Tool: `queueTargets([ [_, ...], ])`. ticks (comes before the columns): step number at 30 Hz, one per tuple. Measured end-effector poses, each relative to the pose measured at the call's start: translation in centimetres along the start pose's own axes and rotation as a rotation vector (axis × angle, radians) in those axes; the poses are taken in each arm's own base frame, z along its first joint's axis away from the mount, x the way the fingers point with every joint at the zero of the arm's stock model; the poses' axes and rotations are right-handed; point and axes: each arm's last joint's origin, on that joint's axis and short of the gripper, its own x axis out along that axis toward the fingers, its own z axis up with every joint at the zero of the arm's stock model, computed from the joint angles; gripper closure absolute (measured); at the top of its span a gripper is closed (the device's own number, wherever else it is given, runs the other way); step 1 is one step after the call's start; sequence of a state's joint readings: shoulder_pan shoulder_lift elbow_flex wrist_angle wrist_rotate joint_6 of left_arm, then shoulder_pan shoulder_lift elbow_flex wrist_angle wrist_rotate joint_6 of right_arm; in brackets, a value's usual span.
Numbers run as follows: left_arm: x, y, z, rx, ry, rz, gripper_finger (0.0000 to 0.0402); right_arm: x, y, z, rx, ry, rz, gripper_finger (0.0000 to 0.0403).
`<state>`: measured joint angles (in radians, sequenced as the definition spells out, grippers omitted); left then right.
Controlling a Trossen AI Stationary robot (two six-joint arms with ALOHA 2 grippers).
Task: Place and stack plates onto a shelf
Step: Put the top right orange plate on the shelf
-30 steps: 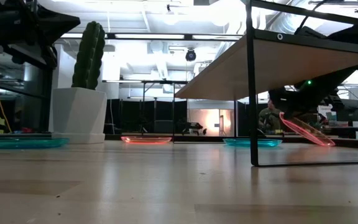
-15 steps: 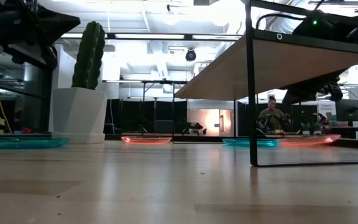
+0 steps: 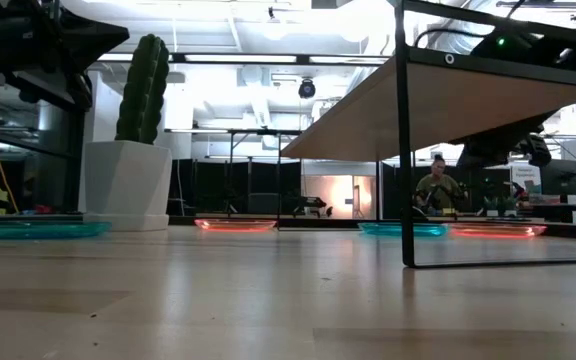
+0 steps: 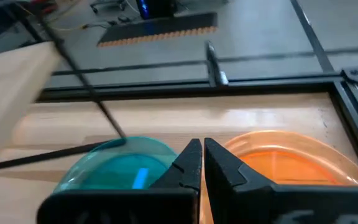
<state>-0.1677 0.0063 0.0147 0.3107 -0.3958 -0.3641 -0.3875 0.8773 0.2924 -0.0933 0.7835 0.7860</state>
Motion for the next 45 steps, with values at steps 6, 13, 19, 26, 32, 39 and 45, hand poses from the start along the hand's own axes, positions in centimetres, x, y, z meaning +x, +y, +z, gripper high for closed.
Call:
queueTargets([
  [6, 0.0, 0.0, 0.0, 0.0, 0.0, 0.0, 0.0401, 2.3, -2.4, 2.1, 0.098, 0.073, -0.095, 0.0403],
  [13, 0.0, 0.0, 0.0, 0.017, -0.004, 0.009, 0.0401, 3.4, -4.7, 4.3, 0.077, 0.199, -0.103, 0.0402],
  [19, 0.0, 0.0, 0.0, 0.017, -0.004, 0.009, 0.0401, 4.0, -6.1, 4.1, 0.04, 0.324, -0.111, 0.0368],
  [26, 0.0, 0.0, 0.0, 0.017, -0.005, 0.011, 0.0401, 5.8, -6.9, 3.3, 0.018, 0.402, -0.17, 0.0263],
  [32, 0.0, 0.1, -0.1, 0.024, 0.01, 0.017, 0.0401, 6.9, -7.8, 2.4, -0.01, 0.463, -0.271, 0.0218],
  [39, 0.0, 0.1, -0.2, 0.029, 0.021, 0.021, 0.0401, 7.6, -8.1, 1.8, -0.018, 0.471, -0.354, 0.0223],
  [45, 0.0, 0.1, -0.3, 0.03, 0.022, 0.022, 0.0401, 7.8, -7.9, 1.6, -0.017, 0.515, -0.319, 0.0226],
])
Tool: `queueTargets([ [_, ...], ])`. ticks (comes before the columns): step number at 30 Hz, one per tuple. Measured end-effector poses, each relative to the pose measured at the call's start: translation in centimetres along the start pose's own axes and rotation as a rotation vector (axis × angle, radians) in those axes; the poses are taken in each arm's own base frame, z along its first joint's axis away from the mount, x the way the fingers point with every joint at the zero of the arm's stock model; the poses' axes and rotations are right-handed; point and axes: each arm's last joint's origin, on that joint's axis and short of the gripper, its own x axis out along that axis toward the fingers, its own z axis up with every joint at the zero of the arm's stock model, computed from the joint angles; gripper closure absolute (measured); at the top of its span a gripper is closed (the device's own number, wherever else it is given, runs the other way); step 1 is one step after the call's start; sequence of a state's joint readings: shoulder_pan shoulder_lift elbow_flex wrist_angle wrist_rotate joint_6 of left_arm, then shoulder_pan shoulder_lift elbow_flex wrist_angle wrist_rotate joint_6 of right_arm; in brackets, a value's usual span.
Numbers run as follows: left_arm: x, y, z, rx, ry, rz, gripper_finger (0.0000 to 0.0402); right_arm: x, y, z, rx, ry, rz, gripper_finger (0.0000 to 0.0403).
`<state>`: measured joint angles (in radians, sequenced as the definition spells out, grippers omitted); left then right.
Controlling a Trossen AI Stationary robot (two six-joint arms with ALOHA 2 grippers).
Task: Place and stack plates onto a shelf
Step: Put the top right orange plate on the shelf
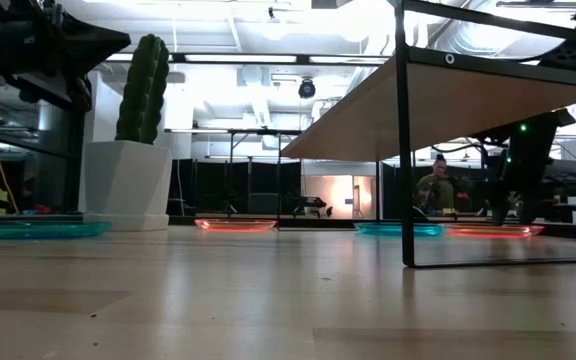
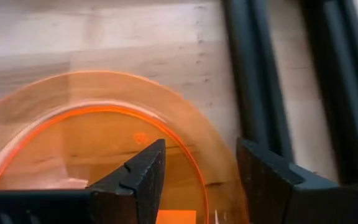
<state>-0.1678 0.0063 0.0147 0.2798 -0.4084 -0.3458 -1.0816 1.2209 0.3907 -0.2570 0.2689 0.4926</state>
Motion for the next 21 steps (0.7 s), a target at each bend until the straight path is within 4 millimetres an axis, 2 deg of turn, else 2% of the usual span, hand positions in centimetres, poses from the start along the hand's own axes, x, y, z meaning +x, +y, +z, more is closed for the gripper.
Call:
queueTargets([
  [7, 0.0, 0.01, -0.04, 0.002, 0.004, 0.001, 0.0401, -0.16, 0.52, 0.16, 0.022, 0.037, 0.106, 0.0226],
  [15, 0.0, 0.02, -0.07, 0.004, 0.007, 0.002, 0.0401, -0.05, 0.47, -0.3, 0.013, 0.103, 0.127, 0.0231],
  [18, 0.0, 0.03, -0.07, 0.003, 0.007, 0.002, 0.0401, 0.3, 0.44, -0.5, 0.009, 0.118, 0.112, 0.0251],
  [21, 0.0, 0.02, -0.07, 0.003, 0.007, 0.001, 0.0401, 0.65, 0.45, -0.64, 0.004, 0.136, 0.094, 0.029],
])
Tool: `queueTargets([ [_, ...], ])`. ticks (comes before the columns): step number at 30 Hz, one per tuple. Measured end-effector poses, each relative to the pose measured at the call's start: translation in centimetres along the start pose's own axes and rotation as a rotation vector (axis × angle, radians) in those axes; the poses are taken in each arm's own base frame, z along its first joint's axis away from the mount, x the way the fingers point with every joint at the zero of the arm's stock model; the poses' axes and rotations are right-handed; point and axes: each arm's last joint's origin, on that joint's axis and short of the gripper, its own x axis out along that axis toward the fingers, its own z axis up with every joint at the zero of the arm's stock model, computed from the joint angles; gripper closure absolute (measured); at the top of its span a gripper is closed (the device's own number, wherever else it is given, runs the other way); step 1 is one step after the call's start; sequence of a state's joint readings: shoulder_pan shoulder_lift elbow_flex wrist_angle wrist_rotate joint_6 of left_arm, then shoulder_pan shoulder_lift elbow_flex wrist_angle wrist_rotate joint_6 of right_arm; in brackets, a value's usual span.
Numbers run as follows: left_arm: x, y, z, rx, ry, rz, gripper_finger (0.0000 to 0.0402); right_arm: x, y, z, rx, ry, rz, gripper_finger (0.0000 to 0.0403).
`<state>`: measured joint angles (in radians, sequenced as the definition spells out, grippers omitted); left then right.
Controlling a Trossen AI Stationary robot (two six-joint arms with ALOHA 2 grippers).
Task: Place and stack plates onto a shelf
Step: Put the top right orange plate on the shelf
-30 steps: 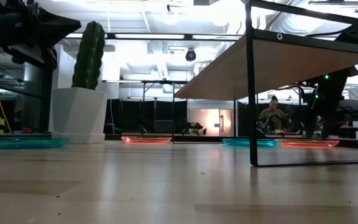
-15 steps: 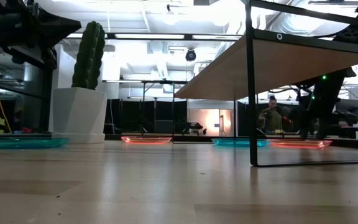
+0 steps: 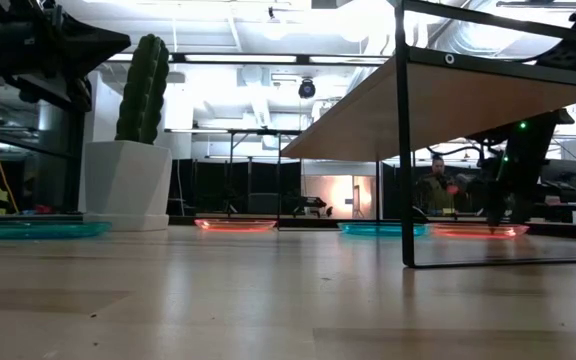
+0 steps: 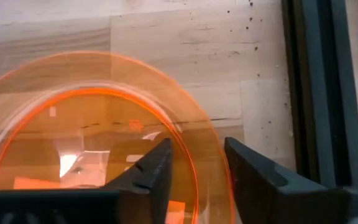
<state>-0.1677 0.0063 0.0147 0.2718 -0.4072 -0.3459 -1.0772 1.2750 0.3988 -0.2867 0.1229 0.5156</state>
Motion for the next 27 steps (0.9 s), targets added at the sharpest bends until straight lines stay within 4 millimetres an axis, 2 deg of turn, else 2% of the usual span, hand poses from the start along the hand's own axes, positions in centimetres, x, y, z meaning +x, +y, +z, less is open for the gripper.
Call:
queueTargets([
  [5, 0.0, 0.0, 0.0, 0.0, 0.0, -0.001, 0.0401, 0.2, 0.0, 0.0, 0.001, -0.004, -0.001, 0.038],
  [7, 0.0, 0.0, 0.0, 0.0, 0.0, -0.001, 0.0401, 0.2, 0.0, 0.0, 0.002, -0.011, 0.001, 0.0395],
  [14, 0.0, 0.0, 0.0, -0.001, 0.0, -0.001, 0.0401, 0.0, 0.1, 0.2, 0.012, -0.035, 0.024, 0.0401],
  [27, 0.0, 0.0, 0.0, -0.002, -0.001, -0.001, 0.0401, -2.9, 0.1, 0.4, 0.042, -0.112, 0.175, 0.0403],
])
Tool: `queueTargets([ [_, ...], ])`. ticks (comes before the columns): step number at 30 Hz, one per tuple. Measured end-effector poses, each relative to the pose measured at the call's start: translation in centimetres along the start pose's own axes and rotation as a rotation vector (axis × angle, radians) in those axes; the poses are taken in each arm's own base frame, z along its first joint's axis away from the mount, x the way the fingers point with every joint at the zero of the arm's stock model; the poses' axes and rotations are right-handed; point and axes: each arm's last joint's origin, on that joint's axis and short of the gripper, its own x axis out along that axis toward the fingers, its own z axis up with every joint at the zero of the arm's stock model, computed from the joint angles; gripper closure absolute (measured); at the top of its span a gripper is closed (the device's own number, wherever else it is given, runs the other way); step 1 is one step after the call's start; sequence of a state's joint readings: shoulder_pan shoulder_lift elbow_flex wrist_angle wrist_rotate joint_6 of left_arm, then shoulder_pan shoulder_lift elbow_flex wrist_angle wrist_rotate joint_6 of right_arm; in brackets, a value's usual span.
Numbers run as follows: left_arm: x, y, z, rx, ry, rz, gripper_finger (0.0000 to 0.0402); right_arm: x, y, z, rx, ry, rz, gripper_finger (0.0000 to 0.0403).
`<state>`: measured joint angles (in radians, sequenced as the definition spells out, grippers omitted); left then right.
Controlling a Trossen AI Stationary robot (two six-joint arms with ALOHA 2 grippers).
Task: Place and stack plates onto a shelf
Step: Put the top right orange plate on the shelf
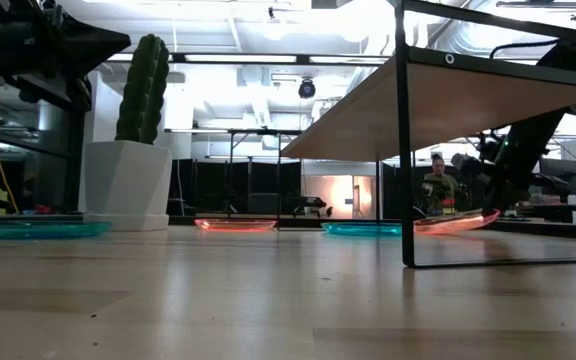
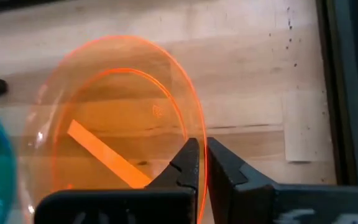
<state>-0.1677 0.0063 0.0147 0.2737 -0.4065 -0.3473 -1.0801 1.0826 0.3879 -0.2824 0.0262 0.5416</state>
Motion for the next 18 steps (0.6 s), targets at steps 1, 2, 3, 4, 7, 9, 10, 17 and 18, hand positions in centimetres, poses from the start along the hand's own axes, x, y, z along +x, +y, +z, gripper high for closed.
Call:
queueTargets([
  [1, 0.0, 0.0, 0.0, 0.0, 0.001, -0.003, 0.0401, -0.2, 0.0, 0.1, 0.001, -0.012, 0.006, 0.0402],
  [2, 0.0, 0.0, 0.0, 0.0, 0.002, -0.005, 0.0401, -0.4, 0.1, 0.1, 0.001, -0.023, 0.012, 0.0402],
  [3, 0.0, 0.0, 0.0, 0.0, 0.002, -0.005, 0.0401, -0.6, 0.1, 0.2, 0.002, -0.034, 0.017, 0.0402],
  [4, 0.0, 0.0, 0.0, 0.0, 0.002, -0.006, 0.0401, -0.8, 0.1, 0.3, 0.005, -0.047, 0.023, 0.0402],
  [7, 0.0, 0.0, 0.0, 0.0, 0.002, -0.005, 0.0401, -1.5, 0.0, 0.6, 0.023, -0.091, 0.037, 0.0402],
  [9, 0.0, 0.0, 0.0, 0.0, 0.002, -0.006, 0.0401, -2.0, -0.1, 0.7, 0.039, -0.116, 0.047, 0.0402],
  [10, 0.0, 0.0, 0.0, 0.0, 0.002, -0.005, 0.0401, -2.3, -0.2, 0.8, 0.044, -0.129, 0.051, 0.0402],
  [17, 0.0, 0.0, 0.0, -0.001, 0.002, -0.006, 0.0401, -3.9, -0.6, 0.9, 0.064, -0.185, 0.081, 0.0402],
  [18, 0.0, 0.0, 0.0, -0.001, 0.002, -0.007, 0.0401, -3.9, -0.7, 0.7, 0.065, -0.173, 0.072, 0.0402],
])
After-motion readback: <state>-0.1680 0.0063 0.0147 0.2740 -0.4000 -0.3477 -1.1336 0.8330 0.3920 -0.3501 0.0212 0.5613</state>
